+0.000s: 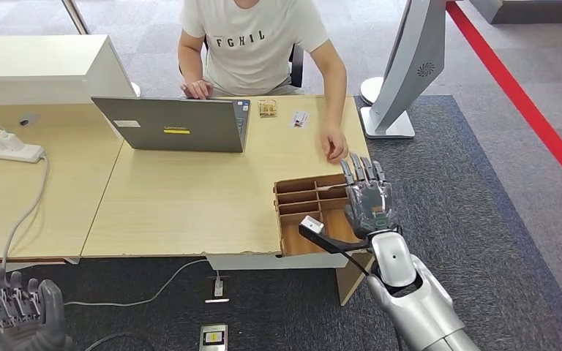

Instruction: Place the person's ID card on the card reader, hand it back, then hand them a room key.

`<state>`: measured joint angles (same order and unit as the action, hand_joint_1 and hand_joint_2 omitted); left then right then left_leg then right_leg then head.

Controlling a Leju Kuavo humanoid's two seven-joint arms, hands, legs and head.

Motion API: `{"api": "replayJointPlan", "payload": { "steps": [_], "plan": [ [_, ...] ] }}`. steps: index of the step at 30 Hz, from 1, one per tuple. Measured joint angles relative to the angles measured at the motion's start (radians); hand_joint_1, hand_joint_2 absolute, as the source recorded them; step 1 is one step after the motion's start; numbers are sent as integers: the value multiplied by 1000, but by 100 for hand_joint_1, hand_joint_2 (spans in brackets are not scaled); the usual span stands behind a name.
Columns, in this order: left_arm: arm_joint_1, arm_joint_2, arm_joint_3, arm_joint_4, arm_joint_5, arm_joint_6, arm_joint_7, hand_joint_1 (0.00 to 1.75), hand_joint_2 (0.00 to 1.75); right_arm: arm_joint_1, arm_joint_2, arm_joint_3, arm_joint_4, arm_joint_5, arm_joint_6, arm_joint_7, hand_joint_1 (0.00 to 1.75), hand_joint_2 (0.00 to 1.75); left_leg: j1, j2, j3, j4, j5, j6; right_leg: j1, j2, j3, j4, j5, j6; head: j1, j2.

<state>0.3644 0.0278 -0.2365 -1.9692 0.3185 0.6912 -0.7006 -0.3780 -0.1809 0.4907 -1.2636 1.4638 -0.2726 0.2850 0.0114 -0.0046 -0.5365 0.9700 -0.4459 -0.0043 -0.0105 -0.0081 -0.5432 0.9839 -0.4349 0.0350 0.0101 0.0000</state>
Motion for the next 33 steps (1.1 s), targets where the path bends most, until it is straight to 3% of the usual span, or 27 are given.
{"api": "replayJointPlan", "payload": {
  "steps": [13,15,18,19,33],
  "plan": [
    [-1,-1,0,3,-17,0,0,0,175,-48,42,8,81,-4,-13,-11,13,175,0,0,-1,0,0,0,0,0,0,0,0,0,0,0],
    [2,-2,0,3,-21,0,0,0,175,-64,52,10,106,-7,-20,-10,30,175,0,0,-1,0,0,0,0,0,0,1,0,0,0,0],
    [5,-4,0,3,-27,0,0,0,175,-85,66,12,145,-13,-28,-8,144,175,0,0,-1,0,0,0,0,0,0,0,0,0,0,0],
    [6,-5,0,3,-28,0,0,0,175,-91,70,12,157,-14,-30,-8,173,175,0,0,-1,0,0,0,0,0,0,1,0,0,0,0],
    [32,-14,3,2,-42,0,0,0,175,-133,88,20,244,-32,-33,11,175,175,0,0,0,0,0,0,0,0,0,0,0,0,0,0]
  ]
}}
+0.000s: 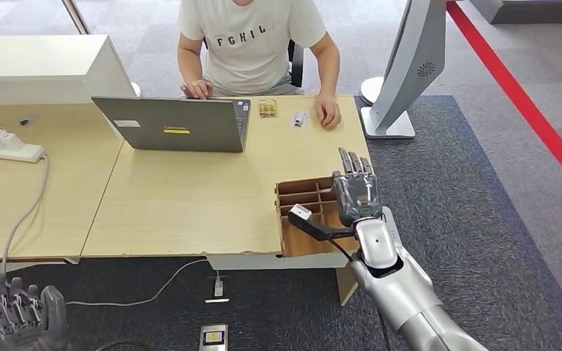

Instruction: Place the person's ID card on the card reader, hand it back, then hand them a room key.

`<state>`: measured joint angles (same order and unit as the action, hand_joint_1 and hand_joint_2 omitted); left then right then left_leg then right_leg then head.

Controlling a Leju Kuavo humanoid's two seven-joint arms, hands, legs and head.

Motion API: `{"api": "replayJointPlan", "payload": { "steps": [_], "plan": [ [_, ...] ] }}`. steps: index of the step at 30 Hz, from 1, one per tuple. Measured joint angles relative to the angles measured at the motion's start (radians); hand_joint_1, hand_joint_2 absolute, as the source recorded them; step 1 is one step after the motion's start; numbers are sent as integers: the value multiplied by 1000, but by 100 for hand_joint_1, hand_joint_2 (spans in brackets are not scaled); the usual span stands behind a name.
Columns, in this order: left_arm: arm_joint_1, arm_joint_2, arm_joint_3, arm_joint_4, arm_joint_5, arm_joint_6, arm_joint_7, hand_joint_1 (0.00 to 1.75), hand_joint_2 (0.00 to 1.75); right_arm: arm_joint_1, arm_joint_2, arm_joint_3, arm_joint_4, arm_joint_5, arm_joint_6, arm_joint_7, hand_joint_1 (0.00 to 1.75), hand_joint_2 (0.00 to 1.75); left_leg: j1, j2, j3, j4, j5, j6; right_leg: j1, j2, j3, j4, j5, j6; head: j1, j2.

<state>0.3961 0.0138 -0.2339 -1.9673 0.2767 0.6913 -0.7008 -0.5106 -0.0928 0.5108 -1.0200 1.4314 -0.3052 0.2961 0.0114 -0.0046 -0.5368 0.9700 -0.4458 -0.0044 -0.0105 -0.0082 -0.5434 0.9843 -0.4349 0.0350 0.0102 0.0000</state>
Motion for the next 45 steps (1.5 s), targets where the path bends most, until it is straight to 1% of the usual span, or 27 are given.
{"api": "replayJointPlan", "payload": {
  "steps": [10,19,20,21,23,24,25,34,41,45],
  "plan": [
    [12,-3,1,-2,-10,0,0,0,175,-9,2,1,22,-5,-19,7,175,175,0,0,0,0,0,0,0,0,1,0,0,0,0,0],
    [24,-11,2,-10,-19,0,0,0,175,-22,16,4,48,-4,-43,-4,175,175,0,0,1,0,0,0,0,0,1,0,0,0,0,0],
    [25,-12,2,-11,-19,0,0,0,175,-23,18,4,50,-4,-46,-6,162,175,0,0,1,0,0,0,0,0,1,0,0,0,0,0],
    [26,-14,2,-11,-20,0,0,0,175,-24,20,4,53,-3,-48,-7,121,175,0,0,1,0,0,0,0,0,1,0,0,0,0,0],
    [29,-16,2,-14,-21,0,0,0,175,-26,24,5,57,-3,-54,-9,34,175,0,0,1,0,0,0,0,0,1,0,0,0,0,0],
    [30,-18,3,-16,-22,0,0,0,175,-26,26,5,59,-3,-57,-9,3,175,0,0,1,0,0,0,0,0,1,0,0,0,0,0],
    [32,-19,3,-17,-23,0,0,0,175,-27,27,5,62,-3,-62,-9,0,175,0,0,1,0,0,0,0,0,1,0,0,0,0,0],
    [41,-29,4,-22,-29,0,0,0,175,-36,31,4,57,-46,-155,-6,0,175,0,0,1,0,0,0,0,0,1,0,0,0,0,0],
    [40,-30,4,-22,-30,0,0,0,175,-35,28,-6,-17,-93,-228,-12,0,175,0,0,1,0,0,0,0,0,1,0,0,0,0,0],
    [38,-30,4,-22,-28,0,0,0,175,-31,24,-12,-59,-96,-231,-19,0,175,0,0,1,0,0,0,0,0,0,0,0,0,0,0]
  ]
}}
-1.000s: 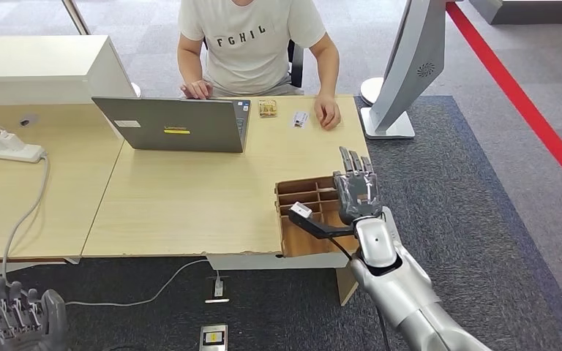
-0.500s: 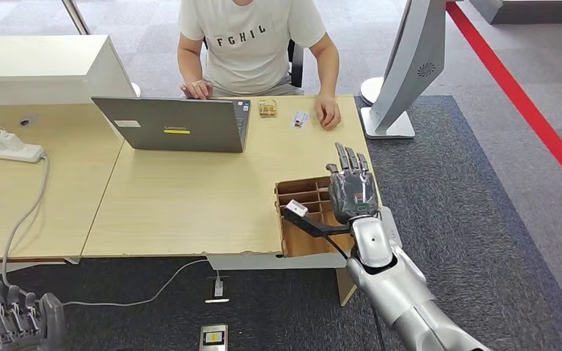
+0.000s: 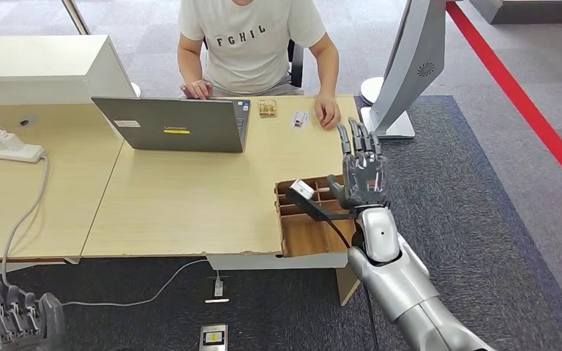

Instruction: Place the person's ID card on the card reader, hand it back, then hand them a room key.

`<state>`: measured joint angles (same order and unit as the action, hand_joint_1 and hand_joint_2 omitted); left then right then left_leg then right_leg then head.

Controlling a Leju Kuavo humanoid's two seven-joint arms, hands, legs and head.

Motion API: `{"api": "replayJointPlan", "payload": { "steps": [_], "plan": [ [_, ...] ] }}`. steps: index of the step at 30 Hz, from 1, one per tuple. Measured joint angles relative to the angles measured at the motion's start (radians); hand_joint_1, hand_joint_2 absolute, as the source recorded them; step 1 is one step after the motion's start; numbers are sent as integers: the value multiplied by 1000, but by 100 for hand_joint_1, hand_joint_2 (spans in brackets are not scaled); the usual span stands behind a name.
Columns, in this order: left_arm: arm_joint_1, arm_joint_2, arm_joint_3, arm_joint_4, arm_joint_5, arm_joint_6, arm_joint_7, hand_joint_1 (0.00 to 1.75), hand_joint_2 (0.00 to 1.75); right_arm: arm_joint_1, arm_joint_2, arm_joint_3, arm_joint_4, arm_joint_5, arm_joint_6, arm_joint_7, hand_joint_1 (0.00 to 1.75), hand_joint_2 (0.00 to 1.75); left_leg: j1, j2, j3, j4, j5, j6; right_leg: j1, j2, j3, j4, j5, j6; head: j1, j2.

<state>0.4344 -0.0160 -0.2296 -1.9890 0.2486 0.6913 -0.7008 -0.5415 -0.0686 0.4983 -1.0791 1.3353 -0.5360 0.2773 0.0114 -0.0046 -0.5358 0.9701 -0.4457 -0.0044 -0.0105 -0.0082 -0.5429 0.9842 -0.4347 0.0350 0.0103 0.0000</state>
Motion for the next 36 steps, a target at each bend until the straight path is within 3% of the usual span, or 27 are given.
{"api": "replayJointPlan", "payload": {
  "steps": [12,24,36],
  "plan": [
    [1,-1,1,-5,-1,0,0,0,175,37,-12,-2,-32,14,82,-3,0,175,0,0,0,0,0,0,0,0,0,0,0,0,0,0],
    [24,-9,4,-14,0,0,0,0,175,173,-52,-30,-221,-220,132,-49,0,175,0,0,0,0,0,0,0,0,0,-1,0,0,0,0],
    [15,-8,5,-14,26,0,0,0,175,235,-84,-43,-302,-189,168,-31,0,175,0,0,0,0,0,0,0,0,0,0,0,0,0,0]
  ]
}}
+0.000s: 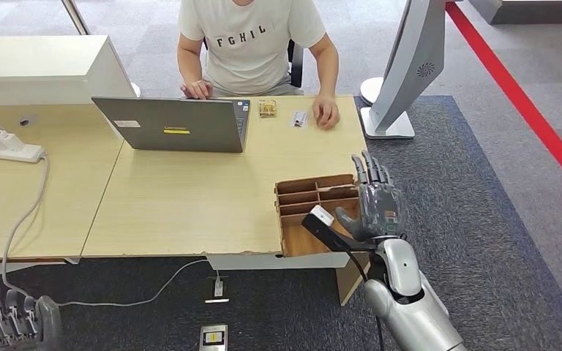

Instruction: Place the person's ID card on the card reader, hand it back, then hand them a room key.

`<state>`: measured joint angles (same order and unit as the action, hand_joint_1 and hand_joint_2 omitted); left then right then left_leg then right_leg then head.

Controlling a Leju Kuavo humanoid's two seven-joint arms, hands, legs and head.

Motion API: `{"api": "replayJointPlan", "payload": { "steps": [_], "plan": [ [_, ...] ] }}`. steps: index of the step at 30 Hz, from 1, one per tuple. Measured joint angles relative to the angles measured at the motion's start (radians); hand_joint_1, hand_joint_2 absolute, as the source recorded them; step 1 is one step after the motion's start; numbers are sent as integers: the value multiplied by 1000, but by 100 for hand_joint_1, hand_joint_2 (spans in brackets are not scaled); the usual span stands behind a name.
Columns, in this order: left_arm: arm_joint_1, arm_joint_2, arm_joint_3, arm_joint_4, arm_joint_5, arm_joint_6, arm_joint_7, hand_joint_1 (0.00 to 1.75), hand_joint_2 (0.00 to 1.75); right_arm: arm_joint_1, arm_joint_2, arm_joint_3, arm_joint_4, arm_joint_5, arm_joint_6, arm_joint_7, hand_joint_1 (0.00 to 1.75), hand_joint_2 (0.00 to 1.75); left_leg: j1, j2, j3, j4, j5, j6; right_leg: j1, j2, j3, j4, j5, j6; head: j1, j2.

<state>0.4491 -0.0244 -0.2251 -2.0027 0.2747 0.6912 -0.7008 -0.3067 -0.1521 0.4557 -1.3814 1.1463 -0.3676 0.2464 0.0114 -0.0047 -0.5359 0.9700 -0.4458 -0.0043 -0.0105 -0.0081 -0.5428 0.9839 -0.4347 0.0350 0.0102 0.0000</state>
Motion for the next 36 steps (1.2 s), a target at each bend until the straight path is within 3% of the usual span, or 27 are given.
{"api": "replayJointPlan", "payload": {
  "steps": [17,30,31,33,35,36],
  "plan": [
    [-30,0,-2,1,14,0,0,0,175,-114,31,9,158,129,-22,14,0,175,0,0,0,0,0,0,0,0,0,1,0,0,0,0],
    [-45,1,-2,8,21,0,0,0,175,-162,52,16,333,143,-38,41,3,175,0,0,-1,0,0,0,0,0,0,0,0,0,0,0],
    [-45,1,-2,9,21,0,0,0,175,-163,52,16,343,142,-38,43,13,175,0,0,-1,0,0,0,0,0,0,0,0,0,0,0],
    [-45,1,-2,9,20,0,0,0,175,-164,52,16,361,139,-39,47,63,175,0,0,-1,0,0,0,0,0,0,0,0,0,0,0],
    [-45,2,-2,10,17,0,0,0,175,-165,52,16,377,132,-43,49,132,175,0,0,0,0,0,0,0,0,0,0,0,0,0,0],
    [-45,2,-2,10,15,0,0,0,175,-166,52,16,384,128,-46,50,147,175,0,0,0,0,0,0,0,0,0,0,0,0,0,0]
  ]
}}
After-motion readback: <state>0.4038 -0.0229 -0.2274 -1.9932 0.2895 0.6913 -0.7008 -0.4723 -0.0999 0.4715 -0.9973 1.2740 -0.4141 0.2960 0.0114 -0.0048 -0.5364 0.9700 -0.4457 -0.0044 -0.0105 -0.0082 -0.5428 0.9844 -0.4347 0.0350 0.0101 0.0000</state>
